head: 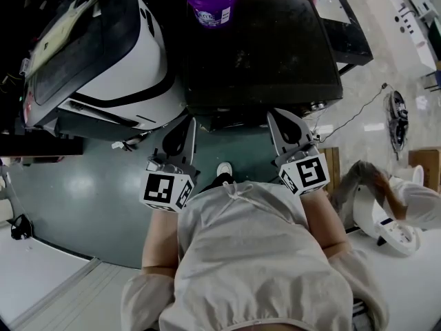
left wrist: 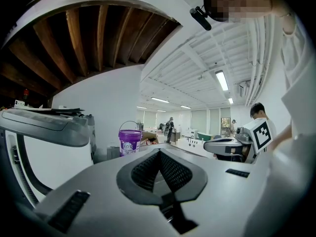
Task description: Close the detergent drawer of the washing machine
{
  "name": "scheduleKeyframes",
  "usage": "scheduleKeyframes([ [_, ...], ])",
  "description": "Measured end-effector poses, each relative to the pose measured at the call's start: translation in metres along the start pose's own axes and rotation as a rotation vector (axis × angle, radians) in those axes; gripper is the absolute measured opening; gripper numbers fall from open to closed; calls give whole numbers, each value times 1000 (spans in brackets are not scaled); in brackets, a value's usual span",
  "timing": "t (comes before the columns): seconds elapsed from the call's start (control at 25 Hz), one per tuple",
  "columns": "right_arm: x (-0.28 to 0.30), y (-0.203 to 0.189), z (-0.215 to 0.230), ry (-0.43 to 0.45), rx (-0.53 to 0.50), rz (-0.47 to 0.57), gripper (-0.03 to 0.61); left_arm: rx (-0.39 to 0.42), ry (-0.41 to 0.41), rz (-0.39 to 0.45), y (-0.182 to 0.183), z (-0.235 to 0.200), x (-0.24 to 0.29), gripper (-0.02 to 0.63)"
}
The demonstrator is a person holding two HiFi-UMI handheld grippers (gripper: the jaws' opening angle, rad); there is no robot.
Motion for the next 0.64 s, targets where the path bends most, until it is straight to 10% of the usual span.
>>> scheduleKeyframes([
  [0.64,-5,5,3,-13,-20,16,0,8,7,11,4,5,-4,18],
])
Point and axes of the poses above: the fingertips, and each gripper's own axes: x forward along the fingers, z to its right, y out of its top, the point moved 2 cm from there along -x, backward along the fingers, and after that the axes turned 5 degrees about -x, right-handed, at the moved point
